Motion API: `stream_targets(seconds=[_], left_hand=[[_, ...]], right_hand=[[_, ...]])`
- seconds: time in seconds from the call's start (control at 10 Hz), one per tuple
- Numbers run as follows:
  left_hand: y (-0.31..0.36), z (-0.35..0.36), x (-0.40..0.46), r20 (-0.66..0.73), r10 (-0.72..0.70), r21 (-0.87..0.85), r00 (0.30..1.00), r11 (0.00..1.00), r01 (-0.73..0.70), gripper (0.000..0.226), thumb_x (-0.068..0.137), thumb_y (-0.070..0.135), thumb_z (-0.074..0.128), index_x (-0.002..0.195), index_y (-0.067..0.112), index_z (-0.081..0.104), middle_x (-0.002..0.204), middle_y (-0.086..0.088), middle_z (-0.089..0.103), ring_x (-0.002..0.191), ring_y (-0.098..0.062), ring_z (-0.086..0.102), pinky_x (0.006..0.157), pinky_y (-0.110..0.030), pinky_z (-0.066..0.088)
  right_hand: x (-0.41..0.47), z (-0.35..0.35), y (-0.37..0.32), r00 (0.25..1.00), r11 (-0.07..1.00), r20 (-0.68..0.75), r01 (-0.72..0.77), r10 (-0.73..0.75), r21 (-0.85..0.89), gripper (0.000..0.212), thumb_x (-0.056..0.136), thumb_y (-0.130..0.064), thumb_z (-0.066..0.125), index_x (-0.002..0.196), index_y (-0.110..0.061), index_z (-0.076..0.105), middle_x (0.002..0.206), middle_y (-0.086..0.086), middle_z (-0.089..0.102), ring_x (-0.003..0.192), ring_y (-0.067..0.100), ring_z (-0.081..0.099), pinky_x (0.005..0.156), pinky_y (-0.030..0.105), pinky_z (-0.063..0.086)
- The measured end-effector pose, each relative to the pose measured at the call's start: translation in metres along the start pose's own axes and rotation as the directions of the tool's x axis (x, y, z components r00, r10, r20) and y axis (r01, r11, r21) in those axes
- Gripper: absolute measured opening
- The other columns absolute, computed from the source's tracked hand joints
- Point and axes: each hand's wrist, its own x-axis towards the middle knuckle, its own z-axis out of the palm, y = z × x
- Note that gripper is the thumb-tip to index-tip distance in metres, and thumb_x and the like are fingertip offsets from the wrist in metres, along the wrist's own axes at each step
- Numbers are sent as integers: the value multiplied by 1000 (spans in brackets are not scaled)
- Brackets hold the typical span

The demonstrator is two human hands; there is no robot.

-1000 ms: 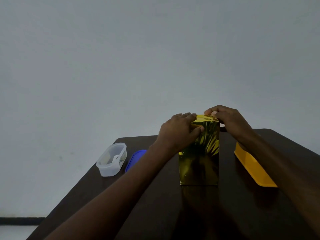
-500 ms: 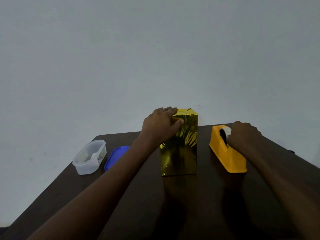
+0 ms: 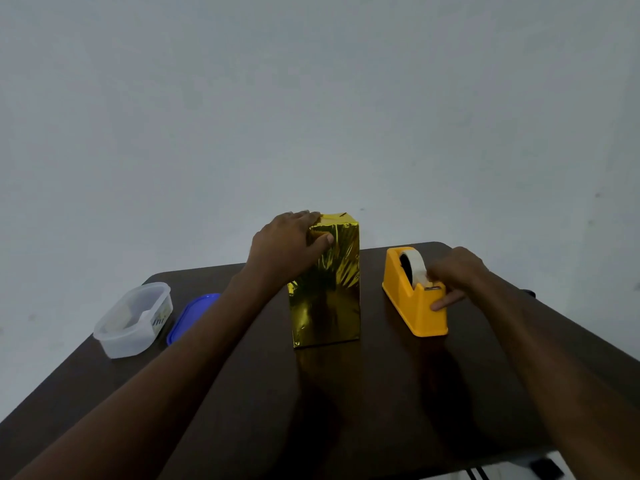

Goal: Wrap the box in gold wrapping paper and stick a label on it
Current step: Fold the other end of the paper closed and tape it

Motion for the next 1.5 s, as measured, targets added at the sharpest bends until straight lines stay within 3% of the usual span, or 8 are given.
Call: stream_targets(seconds=[0.1,0.2,0.3,0.4,0.5,1.1,1.3,1.5], left_hand=[[-1,0,0,-3,-2,-4,1000,1000,2,55,94,56,48,140,27,50,142,7,53,131,-17,47,96,-38,43],[-1,1,0,-4,-2,-4,1000,1000,2,54,94,56,48,140,27,50,142,6,53,131,-18,47,97,-38,43],[0,2,1,-6,-2,-11,1000,1000,2,54,94,55,48,140,27,51,142,6,53,131,-18,47,98,-39,43],[0,2,0,-7,-1,-9,1000,1000,1,55,94,56,48,140,27,51,143,6,53,132,-19,47,98,-41,43],[1,1,-1,-4,-2,-10,1000,1000,2,55,94,56,48,140,27,51,143,6,52,132,-19,46,98,-41,42],[3,0,0,9,2,-6,1000,1000,-2,56,94,57,48,141,27,50,144,6,51,133,-19,46,99,-40,42],[3,1,-2,13,0,-10,1000,1000,0,55,94,56,48,141,28,49,144,7,51,133,-18,46,99,-41,42],[6,1,-3,16,1,3,1000,1000,-1,56,94,57,47,142,28,47,145,5,50,133,-17,45,99,-39,43]], right_hand=[[0,7,3,994,973,-98,-14,37,230,11,86,-12,62,79,-8,55,90,19,63,89,41,67,83,54,58],[-3,11,8,980,975,-201,44,1,220,10,81,-23,64,84,-14,60,107,19,67,101,39,67,84,52,58],[-23,15,21,995,964,-83,77,-58,253,55,84,-29,75,128,-6,52,129,16,57,119,34,58,97,40,48],[-31,31,37,952,863,-306,144,13,484,16,91,-19,62,88,-4,63,89,12,65,81,29,68,84,50,58],[-33,54,55,894,880,-445,165,57,445,26,91,-16,62,65,-15,64,71,2,65,73,24,67,79,52,58],[-42,88,67,904,748,-366,85,219,658,15,91,-19,66,93,-5,69,85,8,69,65,13,61,59,26,47],[-56,78,47,887,774,-457,247,61,583,14,93,-17,64,98,-5,70,77,3,68,57,12,60,57,26,51],[-70,21,-40,769,660,-466,626,-437,415,10,91,-7,64,84,-2,69,66,8,65,50,9,57,50,20,51]])
